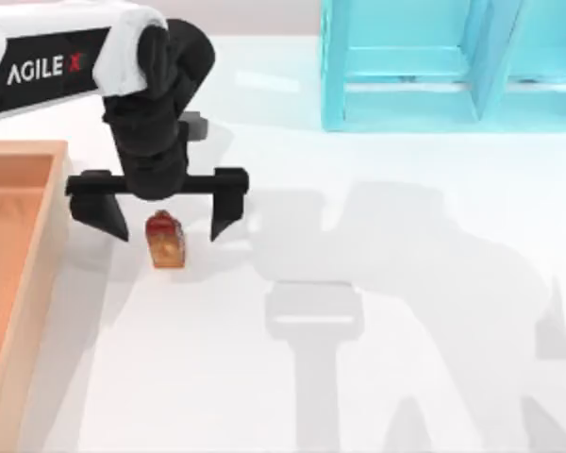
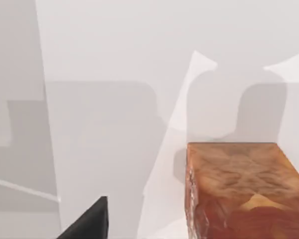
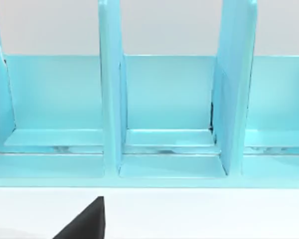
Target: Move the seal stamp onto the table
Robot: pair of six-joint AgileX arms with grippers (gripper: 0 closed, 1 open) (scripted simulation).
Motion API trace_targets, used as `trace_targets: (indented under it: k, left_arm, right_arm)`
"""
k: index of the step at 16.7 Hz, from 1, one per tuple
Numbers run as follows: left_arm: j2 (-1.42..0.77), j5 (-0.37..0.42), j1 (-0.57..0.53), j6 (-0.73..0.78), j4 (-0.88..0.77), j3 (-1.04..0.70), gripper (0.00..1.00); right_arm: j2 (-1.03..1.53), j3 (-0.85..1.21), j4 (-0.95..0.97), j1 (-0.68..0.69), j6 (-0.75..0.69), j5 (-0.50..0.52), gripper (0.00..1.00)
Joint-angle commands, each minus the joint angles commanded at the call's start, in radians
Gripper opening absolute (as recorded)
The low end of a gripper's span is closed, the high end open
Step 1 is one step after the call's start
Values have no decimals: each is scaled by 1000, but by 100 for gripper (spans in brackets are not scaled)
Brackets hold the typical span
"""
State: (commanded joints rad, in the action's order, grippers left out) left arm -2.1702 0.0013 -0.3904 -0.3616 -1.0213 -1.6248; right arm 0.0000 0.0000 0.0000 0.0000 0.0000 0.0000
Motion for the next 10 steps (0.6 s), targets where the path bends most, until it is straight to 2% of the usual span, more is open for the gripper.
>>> trace_targets:
  k: [10]
  left_arm:
    - [45, 0, -2, -4, -465, -404, 100]
  right_arm:
    - [0, 0, 0, 0, 0, 0, 100]
